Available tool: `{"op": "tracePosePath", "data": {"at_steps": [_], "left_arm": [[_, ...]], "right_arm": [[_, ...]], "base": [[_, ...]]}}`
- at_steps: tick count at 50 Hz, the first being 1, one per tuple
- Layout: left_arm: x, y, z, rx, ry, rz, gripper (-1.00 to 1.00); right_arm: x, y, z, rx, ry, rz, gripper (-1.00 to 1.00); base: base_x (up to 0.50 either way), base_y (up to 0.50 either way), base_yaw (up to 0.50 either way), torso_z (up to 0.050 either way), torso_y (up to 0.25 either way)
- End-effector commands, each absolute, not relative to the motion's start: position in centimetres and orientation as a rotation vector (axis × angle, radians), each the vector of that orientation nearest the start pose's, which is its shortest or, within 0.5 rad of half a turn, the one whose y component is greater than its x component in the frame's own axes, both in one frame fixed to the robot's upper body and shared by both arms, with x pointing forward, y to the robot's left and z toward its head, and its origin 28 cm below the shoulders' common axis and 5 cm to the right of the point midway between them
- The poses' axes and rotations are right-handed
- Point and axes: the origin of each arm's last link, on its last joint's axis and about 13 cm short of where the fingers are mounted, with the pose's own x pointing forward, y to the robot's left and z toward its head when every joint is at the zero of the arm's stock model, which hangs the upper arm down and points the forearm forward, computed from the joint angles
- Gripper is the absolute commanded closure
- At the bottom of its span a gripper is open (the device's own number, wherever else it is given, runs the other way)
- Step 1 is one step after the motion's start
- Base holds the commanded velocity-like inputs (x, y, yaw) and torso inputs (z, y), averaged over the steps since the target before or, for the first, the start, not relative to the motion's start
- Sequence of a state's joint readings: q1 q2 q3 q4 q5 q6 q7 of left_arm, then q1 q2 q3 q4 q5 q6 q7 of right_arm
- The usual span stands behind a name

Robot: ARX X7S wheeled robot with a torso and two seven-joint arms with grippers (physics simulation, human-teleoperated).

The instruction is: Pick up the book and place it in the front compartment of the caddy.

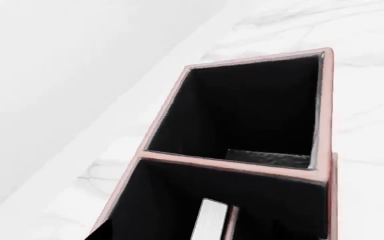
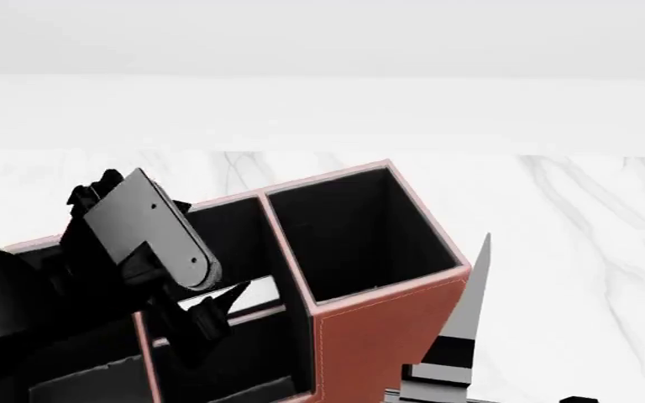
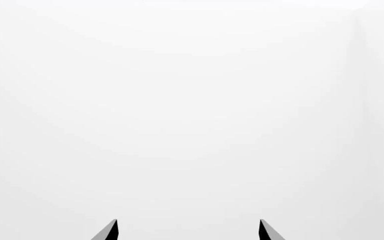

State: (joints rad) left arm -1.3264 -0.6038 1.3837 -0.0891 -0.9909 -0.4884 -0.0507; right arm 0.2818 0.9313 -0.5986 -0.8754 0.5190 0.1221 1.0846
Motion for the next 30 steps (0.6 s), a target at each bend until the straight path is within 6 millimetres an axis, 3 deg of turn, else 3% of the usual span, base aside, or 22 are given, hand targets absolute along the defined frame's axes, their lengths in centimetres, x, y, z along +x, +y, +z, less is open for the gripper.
{"op": "tracePosePath", "data": {"at_steps": [1,11,18,30], "left_arm": [[29.1,21.2,19.0,0.361,0.123,-0.594,-1.0],[25.7,20.5,19.1,0.252,-0.114,-0.413,-1.0],[23.5,20.0,20.5,0.253,-0.358,-0.269,-1.0],[20.8,19.8,18.7,0.171,-0.47,-0.207,-1.0]], "right_arm": [[16.1,-10.9,18.1,-0.049,-0.499,-0.11,-1.0],[15.9,-10.9,18.3,-0.048,-0.506,-0.109,-1.0],[15.9,-10.8,18.3,-0.049,-0.507,-0.106,-1.0],[15.7,-10.9,18.5,-0.049,-0.512,-0.11,-1.0]], "base": [[0.0,0.0,0.0,0.0,0.0],[0.0,0.0,0.0,0.0,0.0],[0.0,0.0,0.0,0.0,0.0],[0.0,0.0,0.0,0.0,0.0]]}}
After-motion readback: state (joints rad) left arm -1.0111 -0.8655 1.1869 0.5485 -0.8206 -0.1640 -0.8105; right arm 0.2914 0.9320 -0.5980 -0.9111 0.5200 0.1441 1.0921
